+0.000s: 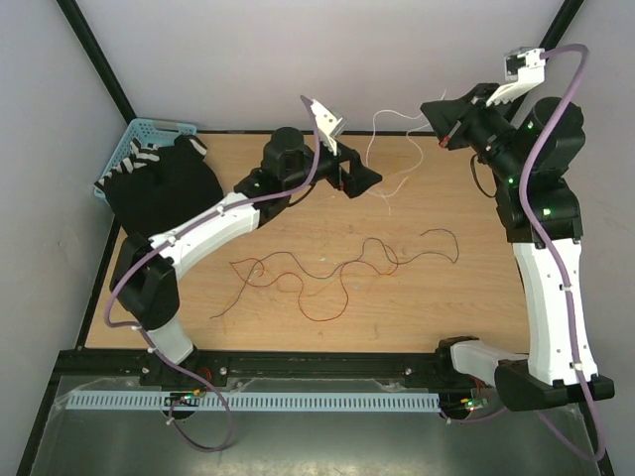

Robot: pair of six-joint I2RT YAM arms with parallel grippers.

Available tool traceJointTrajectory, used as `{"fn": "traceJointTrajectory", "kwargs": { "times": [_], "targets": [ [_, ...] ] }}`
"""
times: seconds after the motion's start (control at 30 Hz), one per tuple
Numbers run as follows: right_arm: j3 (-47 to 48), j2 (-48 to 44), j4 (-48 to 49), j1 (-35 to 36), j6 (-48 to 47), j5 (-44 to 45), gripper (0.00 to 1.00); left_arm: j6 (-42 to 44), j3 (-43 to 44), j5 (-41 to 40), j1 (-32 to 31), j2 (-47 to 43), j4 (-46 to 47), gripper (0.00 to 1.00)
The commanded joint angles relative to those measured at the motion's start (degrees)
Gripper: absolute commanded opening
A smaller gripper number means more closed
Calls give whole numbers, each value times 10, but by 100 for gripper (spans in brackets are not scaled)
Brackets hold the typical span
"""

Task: Zip-tie the wires
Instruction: Pick up the cable at the center of the board, then place the cable at the center of the board.

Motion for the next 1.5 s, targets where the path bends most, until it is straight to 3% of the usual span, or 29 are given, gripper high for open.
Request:
{"fn": "traceJointTrajectory", "kwargs": {
  "times": [0.0,0.1,0.23,0.3,0.47,0.73,1.03,1.2,1.37,1.47],
  "targets": [
    [2,-18,28,1,12,-15,0,9,30,-18,-4,31,24,99],
    [1,-26,31,1,12,-11,0,3,42,4,-8,59,32,88],
    [-7,-35,37,1,37,-11,0,-6,43,-1,-11,93,78,48],
    [-15,-40,41,1,45,-8,0,-10,38,-10,-11,104,113,34],
    [-34,-49,43,1,45,0,0,-15,30,-3,-11,108,176,32],
    [-41,-48,44,1,41,7,0,-38,-30,18,-11,83,241,49],
    [-45,-53,44,1,43,7,0,-84,-46,15,-11,97,319,50],
    [-43,-52,44,1,45,8,0,-91,-44,14,-11,101,335,38],
    [-47,-55,38,1,27,44,0,-82,-60,11,-11,97,336,3],
    [-43,-55,13,1,-4,101,0,-75,-91,8,-8,81,331,0]
  ]
}}
